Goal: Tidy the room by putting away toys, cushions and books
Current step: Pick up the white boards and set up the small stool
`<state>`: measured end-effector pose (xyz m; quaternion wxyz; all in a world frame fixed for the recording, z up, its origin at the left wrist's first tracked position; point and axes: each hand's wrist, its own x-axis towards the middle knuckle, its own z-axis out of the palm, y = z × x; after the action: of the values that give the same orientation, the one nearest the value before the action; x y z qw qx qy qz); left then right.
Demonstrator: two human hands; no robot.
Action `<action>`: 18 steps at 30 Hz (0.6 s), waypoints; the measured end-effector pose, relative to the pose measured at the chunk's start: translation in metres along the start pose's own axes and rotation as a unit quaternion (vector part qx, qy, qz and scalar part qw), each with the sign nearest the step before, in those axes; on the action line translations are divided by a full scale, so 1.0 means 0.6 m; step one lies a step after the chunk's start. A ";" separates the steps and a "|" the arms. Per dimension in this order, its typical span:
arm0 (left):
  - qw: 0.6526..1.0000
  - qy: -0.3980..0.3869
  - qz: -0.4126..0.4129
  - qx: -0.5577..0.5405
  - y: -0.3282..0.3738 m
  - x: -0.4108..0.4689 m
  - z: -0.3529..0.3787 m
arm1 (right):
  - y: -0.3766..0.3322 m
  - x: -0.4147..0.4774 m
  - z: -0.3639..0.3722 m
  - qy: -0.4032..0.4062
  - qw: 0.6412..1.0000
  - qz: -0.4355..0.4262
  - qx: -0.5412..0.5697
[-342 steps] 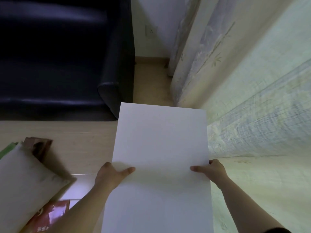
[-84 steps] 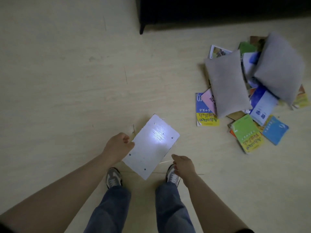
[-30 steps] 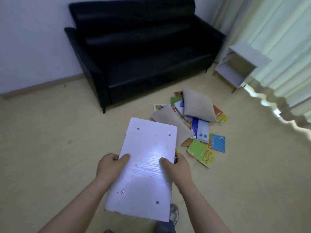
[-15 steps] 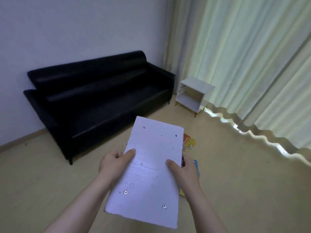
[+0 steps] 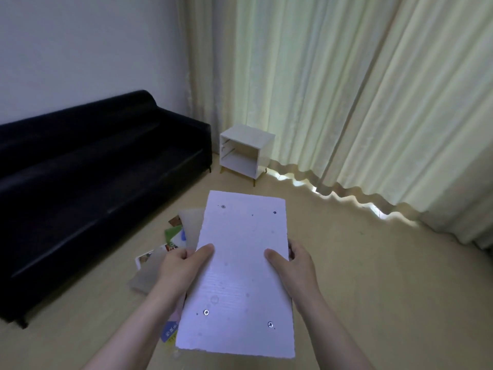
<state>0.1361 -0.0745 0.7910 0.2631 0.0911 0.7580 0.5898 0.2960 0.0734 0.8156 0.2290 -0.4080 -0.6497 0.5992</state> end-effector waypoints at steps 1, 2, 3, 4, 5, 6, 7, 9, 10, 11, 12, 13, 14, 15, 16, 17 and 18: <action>1.000 -0.013 -0.001 0.012 0.006 0.012 0.023 | 0.004 0.014 -0.019 0.011 1.000 0.002 0.000; 1.000 -0.017 -0.002 0.025 0.007 0.024 0.040 | 0.007 0.026 -0.033 0.020 1.000 0.008 0.003; 0.999 -0.019 -0.003 0.041 0.008 0.036 0.054 | 0.011 0.037 -0.046 0.029 0.999 0.013 0.006; 0.999 -0.025 -0.008 0.047 0.010 0.047 0.072 | 0.014 0.048 -0.059 0.039 0.999 0.018 0.008; 0.998 -0.034 -0.013 0.046 0.012 0.050 0.083 | 0.016 0.054 -0.067 0.047 0.999 0.022 0.007; 0.998 -0.050 -0.013 0.038 0.016 0.063 0.106 | 0.020 0.069 -0.080 0.060 0.998 0.028 0.007; 0.997 -0.061 -0.012 0.036 0.021 0.073 0.124 | 0.023 0.082 -0.090 0.071 0.997 0.032 0.003; 0.996 -0.081 -0.009 0.045 0.037 0.098 0.160 | 0.023 0.112 -0.110 0.087 0.996 0.037 -0.002; 0.994 -0.097 -0.008 0.042 0.044 0.124 0.188 | 0.023 0.138 -0.125 0.100 0.994 0.037 -0.004; 0.993 -0.107 -0.008 0.042 0.049 0.136 0.202 | 0.022 0.151 -0.134 0.108 0.993 0.039 -0.004; 0.992 -0.118 -0.010 0.042 0.056 0.163 0.231 | 0.020 0.180 -0.149 0.119 0.992 0.042 -0.005; 0.991 -0.124 -0.006 0.044 0.060 0.176 0.245 | 0.019 0.193 -0.156 0.124 0.991 0.044 -0.006; 0.990 -0.131 -0.007 0.043 0.071 0.194 0.268 | 0.015 0.215 -0.167 0.131 0.990 0.049 -0.004; 0.990 -0.139 -0.006 0.039 0.082 0.211 0.288 | 0.012 0.236 -0.177 0.137 0.989 0.051 -0.002; 0.989 -0.146 -0.004 0.037 0.093 0.231 0.309 | 0.006 0.257 -0.187 0.142 0.988 0.055 -0.004; 0.987 -0.152 0.001 0.042 0.106 0.250 0.330 | 0.001 0.279 -0.197 0.146 0.988 0.057 -0.005; 0.986 -0.157 0.007 0.056 0.121 0.267 0.350 | -0.007 0.299 -0.207 0.151 0.987 0.059 -0.008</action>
<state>0.0946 0.1958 0.7782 0.3686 0.2025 0.7387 0.5267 0.2914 0.2915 0.8075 0.2860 -0.5332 -0.5872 0.5376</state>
